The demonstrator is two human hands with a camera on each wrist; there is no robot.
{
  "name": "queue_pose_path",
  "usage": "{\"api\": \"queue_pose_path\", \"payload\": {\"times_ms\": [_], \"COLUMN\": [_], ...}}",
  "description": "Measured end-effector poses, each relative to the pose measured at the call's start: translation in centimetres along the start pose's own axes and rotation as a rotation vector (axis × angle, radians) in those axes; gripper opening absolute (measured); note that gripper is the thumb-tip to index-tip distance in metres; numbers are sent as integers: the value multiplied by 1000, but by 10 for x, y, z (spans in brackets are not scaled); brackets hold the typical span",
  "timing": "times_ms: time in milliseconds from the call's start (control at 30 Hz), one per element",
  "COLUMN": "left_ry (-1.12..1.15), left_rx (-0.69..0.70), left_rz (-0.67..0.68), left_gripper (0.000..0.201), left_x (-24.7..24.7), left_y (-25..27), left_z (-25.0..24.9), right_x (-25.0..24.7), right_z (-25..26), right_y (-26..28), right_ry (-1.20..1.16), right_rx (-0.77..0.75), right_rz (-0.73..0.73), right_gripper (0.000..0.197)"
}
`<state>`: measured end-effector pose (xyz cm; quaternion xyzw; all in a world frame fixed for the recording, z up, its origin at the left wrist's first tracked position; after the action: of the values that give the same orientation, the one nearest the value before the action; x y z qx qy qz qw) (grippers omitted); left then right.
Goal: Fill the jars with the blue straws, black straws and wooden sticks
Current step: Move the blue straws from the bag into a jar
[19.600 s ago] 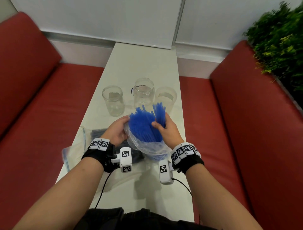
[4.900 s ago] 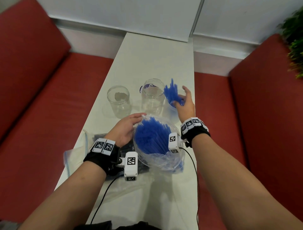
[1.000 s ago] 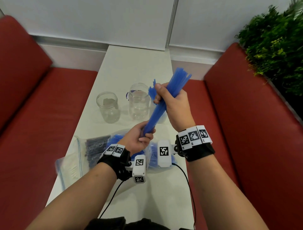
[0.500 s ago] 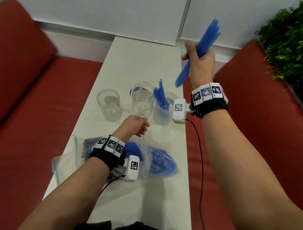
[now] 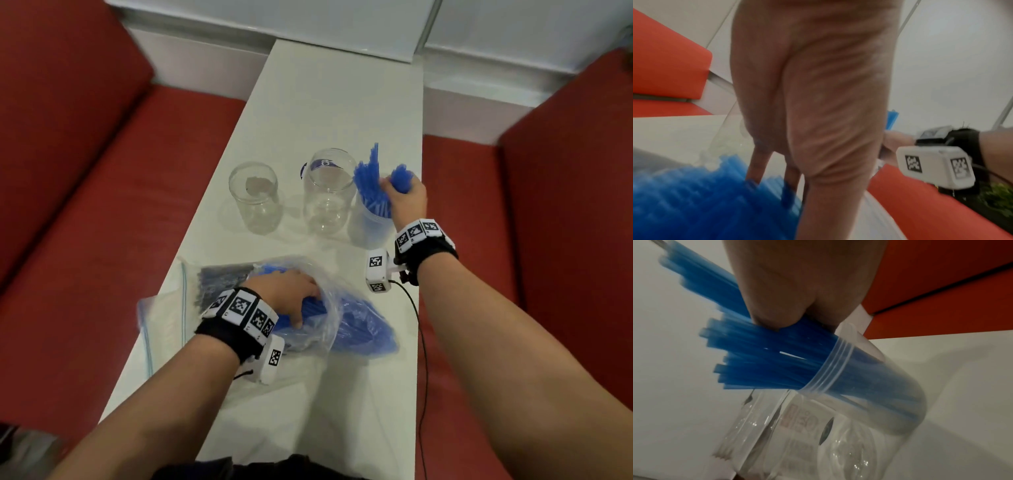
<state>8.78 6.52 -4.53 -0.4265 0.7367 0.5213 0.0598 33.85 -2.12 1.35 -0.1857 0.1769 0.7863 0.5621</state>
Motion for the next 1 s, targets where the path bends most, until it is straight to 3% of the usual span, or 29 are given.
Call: {"api": "queue_pose_path", "payload": {"times_ms": [67, 167, 300, 500, 633, 700, 800, 867, 933, 1000], "left_ry": [-115, -104, -26, 5, -23, -70, -63, -57, -32, -33], "left_rx": [22, 57, 22, -6, -43, -46, -61, -68, -67, -72], "left_rz": [-111, -242, -247, -274, -252, -276, -263, -237, -227, -230], "left_gripper": [65, 40, 32, 24, 35, 31, 30, 30, 32, 33], "left_x": [-1, -7, -7, -12, -14, -20, -23, -23, -23, -25], "left_y": [-1, -2, 2, 10, 16, 21, 28, 34, 41, 49], "left_z": [-5, -9, -4, 0, 1, -1, -2, -4, -6, -8], "right_x": [-8, -14, -5, -17, 5, -6, -45, -53, -30, 15], "right_z": [9, 20, 8, 41, 41, 44, 65, 84, 95, 94], "right_y": [1, 5, 12, 25, 39, 47, 70, 92, 113, 144], "right_ry": [18, 46, 133, -45, 7, -2, -66, -120, -170, -148], "right_rx": [-55, -114, -41, -167, -128, -142, -236, -313, -334, -286], "right_rz": [-56, -92, 22, -89, 88, 12, -285, -327, -99, 310], "right_gripper": [11, 8, 12, 27, 40, 41, 33, 25, 18, 24]}}
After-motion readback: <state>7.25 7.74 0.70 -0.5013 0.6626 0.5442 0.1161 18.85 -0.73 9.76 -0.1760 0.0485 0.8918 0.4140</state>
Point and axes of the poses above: each hand's wrist, its own y-axis away from the middle knuckle, its own x-axis out of the palm, z = x × y, the point moved 8 cm from there along -y, towards the middle knuckle, and after that the axes turned 12 degrees about y, right-handed, at the moved point
